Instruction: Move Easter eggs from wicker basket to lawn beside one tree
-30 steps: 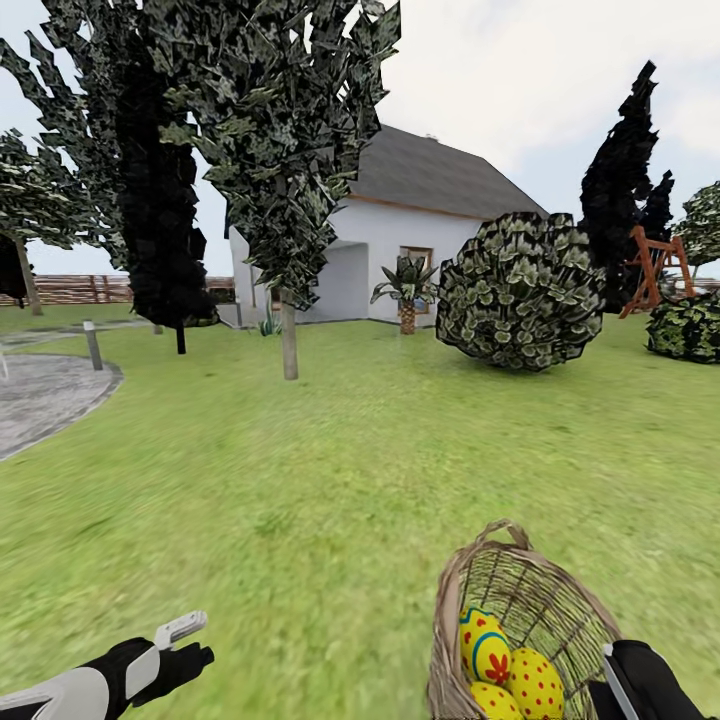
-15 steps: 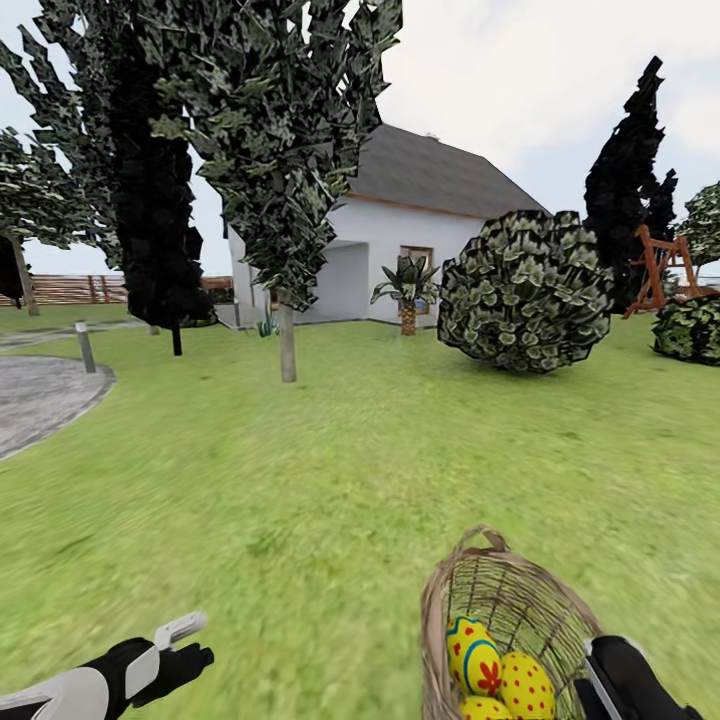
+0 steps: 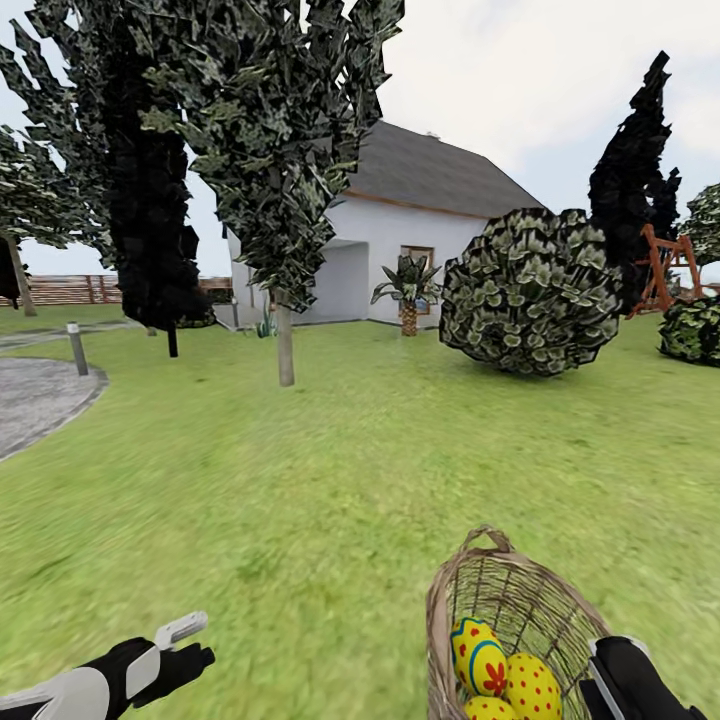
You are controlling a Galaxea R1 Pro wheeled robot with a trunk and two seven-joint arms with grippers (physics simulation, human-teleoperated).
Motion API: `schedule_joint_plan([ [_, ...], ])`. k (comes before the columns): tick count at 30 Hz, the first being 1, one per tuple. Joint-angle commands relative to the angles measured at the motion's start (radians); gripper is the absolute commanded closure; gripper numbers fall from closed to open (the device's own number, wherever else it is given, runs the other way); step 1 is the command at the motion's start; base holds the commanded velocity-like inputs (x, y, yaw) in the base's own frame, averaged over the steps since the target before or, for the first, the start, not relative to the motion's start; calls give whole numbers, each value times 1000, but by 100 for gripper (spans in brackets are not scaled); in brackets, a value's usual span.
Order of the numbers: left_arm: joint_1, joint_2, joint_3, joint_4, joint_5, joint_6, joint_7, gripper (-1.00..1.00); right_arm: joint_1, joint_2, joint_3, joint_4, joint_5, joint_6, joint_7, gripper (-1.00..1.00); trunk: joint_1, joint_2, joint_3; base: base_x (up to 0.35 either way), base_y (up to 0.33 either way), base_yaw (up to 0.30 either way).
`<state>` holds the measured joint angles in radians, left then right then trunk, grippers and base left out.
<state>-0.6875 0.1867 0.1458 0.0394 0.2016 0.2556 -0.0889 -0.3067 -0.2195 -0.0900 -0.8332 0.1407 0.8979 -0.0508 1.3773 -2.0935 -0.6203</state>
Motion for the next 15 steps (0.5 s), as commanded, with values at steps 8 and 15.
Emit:
schedule_joint_plan([
  [8,-1,0,7,2,1,2,-2,-100,-1,2,-10,27,-5,11,43,100,0,-1,-1,325,0,0],
  [15,-1,-1,7,2,2,1,-2,-100,-2,-8,-10,25,-69,13,118,100,0,-1,-1,325,0,0],
])
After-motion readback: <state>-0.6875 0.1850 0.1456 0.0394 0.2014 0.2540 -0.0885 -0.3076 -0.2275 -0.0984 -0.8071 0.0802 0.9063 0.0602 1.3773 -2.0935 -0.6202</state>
